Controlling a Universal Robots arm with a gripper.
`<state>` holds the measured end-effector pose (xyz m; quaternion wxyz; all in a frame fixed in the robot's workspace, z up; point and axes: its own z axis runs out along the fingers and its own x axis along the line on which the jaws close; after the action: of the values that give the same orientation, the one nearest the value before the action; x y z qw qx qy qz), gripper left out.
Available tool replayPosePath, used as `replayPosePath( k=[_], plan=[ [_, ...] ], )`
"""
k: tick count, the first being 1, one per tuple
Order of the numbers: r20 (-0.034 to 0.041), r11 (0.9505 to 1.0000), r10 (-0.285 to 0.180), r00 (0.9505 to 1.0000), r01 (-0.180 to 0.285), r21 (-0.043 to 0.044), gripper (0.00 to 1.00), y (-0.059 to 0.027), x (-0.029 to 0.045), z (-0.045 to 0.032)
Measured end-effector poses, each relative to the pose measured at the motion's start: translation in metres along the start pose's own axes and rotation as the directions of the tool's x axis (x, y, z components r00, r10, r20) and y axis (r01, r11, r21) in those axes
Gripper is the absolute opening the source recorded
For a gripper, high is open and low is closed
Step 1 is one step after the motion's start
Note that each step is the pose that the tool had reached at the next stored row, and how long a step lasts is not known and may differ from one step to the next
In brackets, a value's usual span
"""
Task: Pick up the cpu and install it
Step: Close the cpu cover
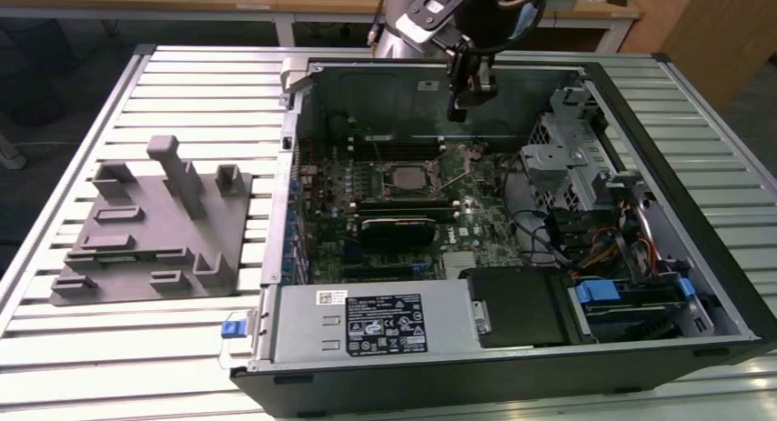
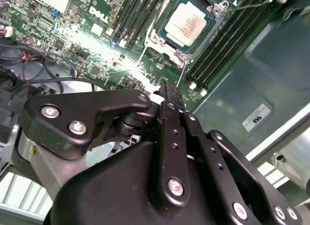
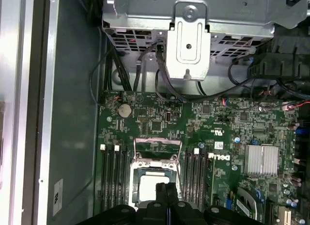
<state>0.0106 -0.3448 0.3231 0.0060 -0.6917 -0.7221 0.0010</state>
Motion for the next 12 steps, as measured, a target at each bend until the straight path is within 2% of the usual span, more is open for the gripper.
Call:
replayPosePath(
  k=[7, 12],
  plan=[
    [0.0003, 0.9999, -0.017, 0.9999, 0.017, -0.0016, 0.11, 0.0005, -0.0007, 0.0108],
    [0.0004, 0.9997, -0.023, 0.9997, 0.023, -0.0017, 0.11, 0.0102, -0.0009, 0.0197]
  ],
)
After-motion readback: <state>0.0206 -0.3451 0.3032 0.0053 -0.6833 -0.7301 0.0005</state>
